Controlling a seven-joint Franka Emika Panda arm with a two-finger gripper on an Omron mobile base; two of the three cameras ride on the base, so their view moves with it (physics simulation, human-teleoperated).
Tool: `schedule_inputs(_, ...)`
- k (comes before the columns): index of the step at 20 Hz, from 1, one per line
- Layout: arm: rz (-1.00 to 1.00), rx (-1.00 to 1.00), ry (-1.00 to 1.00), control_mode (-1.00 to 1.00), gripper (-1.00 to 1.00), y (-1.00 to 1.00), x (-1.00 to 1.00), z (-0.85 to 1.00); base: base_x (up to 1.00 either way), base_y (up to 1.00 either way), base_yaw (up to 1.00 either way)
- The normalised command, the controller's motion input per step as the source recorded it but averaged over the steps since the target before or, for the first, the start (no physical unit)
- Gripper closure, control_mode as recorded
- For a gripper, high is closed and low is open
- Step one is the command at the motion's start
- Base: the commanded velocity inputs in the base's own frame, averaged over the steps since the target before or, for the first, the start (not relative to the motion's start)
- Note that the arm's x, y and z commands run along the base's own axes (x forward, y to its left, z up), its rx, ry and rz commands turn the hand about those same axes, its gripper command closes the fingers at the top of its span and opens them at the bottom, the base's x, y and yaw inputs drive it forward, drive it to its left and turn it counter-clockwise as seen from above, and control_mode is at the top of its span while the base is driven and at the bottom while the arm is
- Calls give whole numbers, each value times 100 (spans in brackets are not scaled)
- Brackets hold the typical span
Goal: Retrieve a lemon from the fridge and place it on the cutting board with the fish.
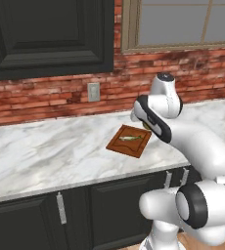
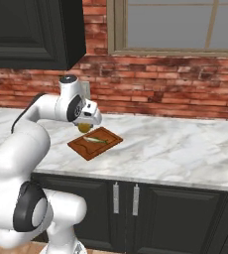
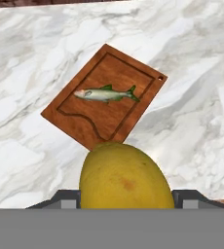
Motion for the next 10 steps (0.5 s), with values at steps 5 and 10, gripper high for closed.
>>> schedule_inputs(5,0,0,-5,-100,100,0,46,-28,0,0,0)
schedule_inputs(10,0,-2,-8,-100,100,0,44,-30,0,0,0)
